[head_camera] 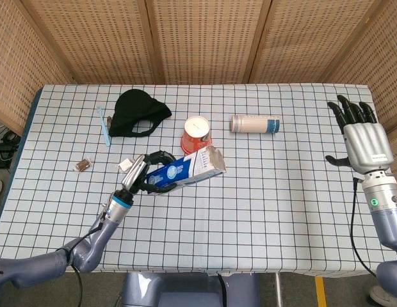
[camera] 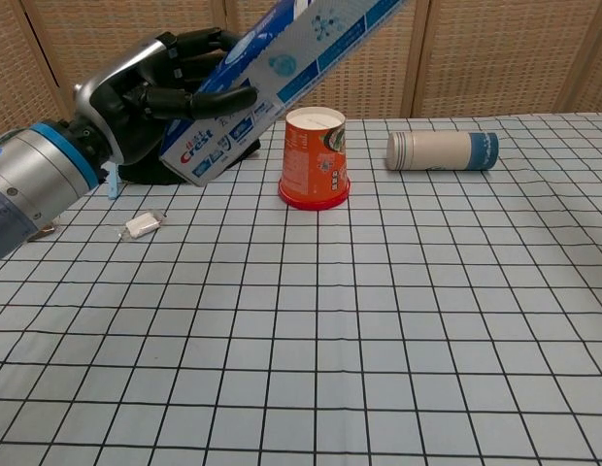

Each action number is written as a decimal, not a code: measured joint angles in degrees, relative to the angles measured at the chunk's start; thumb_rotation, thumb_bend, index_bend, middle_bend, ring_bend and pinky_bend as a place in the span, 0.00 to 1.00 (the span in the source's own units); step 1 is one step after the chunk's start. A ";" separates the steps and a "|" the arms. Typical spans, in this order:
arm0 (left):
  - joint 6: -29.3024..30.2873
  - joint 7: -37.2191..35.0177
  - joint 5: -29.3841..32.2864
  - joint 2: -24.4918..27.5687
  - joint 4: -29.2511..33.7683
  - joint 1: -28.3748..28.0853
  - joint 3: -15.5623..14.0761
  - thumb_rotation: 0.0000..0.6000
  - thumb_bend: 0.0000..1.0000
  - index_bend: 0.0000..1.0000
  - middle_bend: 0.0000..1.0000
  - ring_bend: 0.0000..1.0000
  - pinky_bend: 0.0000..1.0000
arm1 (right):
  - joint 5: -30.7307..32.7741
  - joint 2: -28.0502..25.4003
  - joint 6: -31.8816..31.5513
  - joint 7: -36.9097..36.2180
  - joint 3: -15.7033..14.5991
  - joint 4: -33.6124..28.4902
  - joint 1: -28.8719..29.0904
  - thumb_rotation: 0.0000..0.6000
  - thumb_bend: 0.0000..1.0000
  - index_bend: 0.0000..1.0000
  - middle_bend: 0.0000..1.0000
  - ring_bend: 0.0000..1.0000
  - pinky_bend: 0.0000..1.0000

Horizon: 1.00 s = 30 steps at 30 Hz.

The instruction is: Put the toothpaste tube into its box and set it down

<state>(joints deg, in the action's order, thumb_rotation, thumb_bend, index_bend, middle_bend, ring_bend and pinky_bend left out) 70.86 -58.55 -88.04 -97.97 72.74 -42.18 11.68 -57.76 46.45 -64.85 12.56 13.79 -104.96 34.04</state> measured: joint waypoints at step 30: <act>-11.39 12.82 -2.90 -4.71 -26.89 1.49 -12.26 1.00 0.07 0.37 0.25 0.25 0.26 | -14.09 10.06 2.85 -16.81 -7.96 14.70 -8.92 1.00 0.08 0.00 0.00 0.12 0.07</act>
<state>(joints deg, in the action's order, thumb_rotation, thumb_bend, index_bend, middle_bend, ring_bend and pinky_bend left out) 59.47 -45.73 -90.94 -102.68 45.85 -40.69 -0.58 -71.85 56.51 -62.00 -4.24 5.83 -90.26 25.13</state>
